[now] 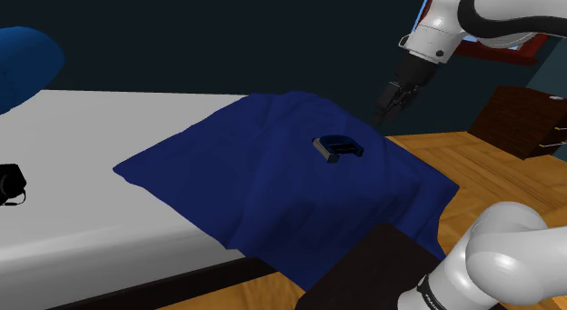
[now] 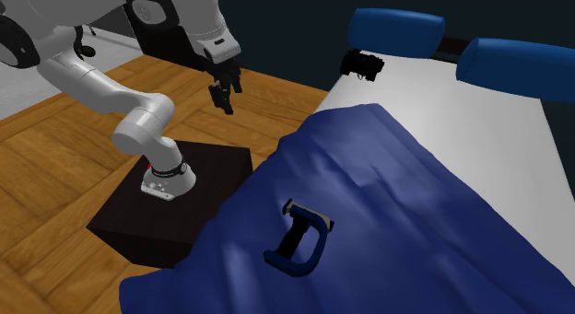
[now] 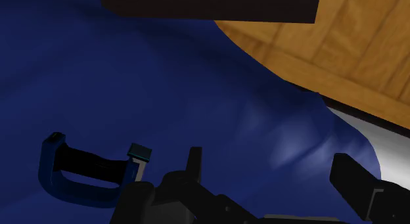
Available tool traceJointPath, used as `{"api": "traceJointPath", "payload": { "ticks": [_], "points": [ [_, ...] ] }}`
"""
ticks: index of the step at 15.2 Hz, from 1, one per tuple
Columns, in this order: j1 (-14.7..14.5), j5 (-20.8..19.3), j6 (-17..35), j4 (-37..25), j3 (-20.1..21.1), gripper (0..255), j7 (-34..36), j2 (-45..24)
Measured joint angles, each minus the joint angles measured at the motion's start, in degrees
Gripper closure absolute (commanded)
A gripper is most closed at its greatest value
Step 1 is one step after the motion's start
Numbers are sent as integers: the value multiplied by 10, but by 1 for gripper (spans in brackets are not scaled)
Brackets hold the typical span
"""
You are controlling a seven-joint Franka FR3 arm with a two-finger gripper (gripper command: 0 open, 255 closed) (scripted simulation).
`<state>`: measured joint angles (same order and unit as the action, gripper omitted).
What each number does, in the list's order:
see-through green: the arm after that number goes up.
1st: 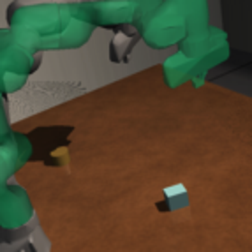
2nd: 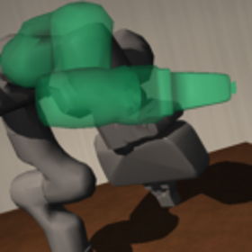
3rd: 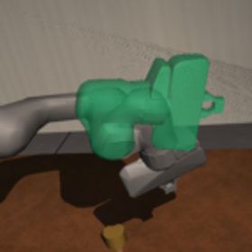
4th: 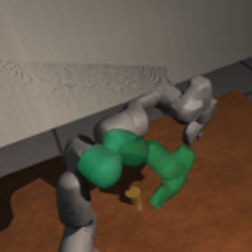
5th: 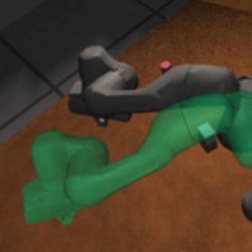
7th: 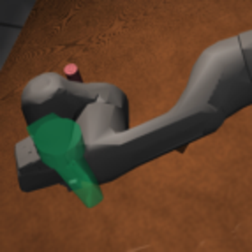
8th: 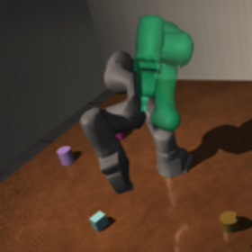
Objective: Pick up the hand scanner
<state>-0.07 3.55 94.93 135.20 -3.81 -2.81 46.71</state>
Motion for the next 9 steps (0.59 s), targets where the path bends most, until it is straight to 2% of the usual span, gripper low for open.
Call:
{"api": "traceJointPath", "payload": {
  "ticks": [3, 9],
  "points": [
    [-3, -11, 12, 12, -17, 0, -32, -3],
    [-18, -62, 74, 31, -103, 0, -198, -59]
  ]
}}
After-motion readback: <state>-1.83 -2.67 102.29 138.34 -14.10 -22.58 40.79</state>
